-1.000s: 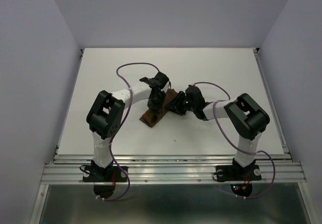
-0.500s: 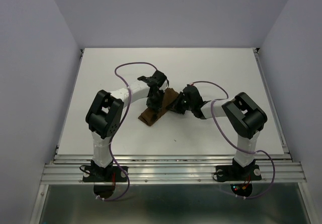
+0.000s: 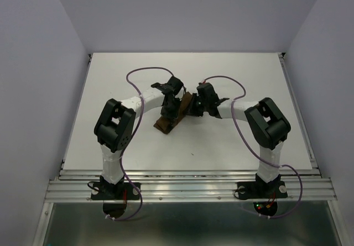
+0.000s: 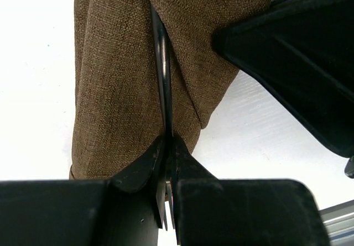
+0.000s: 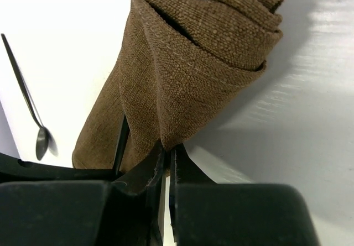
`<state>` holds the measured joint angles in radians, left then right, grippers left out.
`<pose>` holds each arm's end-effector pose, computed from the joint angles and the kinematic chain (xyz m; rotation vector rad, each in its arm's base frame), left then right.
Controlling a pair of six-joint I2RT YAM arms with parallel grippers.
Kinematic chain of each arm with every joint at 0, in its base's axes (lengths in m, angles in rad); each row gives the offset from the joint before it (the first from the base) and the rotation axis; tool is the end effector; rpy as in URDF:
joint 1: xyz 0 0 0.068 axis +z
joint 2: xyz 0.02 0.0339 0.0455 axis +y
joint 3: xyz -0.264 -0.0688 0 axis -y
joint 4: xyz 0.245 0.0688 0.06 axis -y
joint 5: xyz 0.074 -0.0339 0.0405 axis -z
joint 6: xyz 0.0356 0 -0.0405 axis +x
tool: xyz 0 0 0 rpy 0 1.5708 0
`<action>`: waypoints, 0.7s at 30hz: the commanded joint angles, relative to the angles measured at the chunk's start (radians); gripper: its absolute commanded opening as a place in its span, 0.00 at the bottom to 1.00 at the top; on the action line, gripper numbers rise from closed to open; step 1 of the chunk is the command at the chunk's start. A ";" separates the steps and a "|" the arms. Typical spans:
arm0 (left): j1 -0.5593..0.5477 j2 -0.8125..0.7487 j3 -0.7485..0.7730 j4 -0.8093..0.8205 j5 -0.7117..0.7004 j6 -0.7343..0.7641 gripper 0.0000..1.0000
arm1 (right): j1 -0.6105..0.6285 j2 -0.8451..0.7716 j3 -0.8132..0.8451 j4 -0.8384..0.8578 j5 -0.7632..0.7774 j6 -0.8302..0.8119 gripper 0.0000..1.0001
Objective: Fold the napkin into a case and place the utensils inside
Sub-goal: Insert the fork into the folded napkin.
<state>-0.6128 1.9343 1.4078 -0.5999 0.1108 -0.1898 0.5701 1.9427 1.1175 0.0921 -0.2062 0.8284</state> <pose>0.3273 -0.2349 0.1903 0.6110 2.6814 -0.3831 0.3388 0.2259 0.1473 0.2057 2.4694 0.9053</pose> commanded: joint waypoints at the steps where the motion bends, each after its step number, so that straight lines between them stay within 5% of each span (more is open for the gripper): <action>1: 0.005 -0.058 0.042 -0.032 -0.020 0.052 0.00 | -0.013 0.025 0.076 -0.078 -0.045 -0.109 0.01; 16: 0.024 -0.029 0.089 -0.012 0.044 0.127 0.00 | -0.032 0.055 0.127 -0.153 -0.117 -0.199 0.01; 21: 0.027 -0.017 0.062 0.003 0.029 0.109 0.00 | -0.041 -0.005 0.102 -0.153 -0.078 -0.175 0.56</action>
<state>-0.5919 1.9343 1.4792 -0.6212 0.1268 -0.0910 0.5377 1.9919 1.2160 -0.0418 -0.3080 0.6640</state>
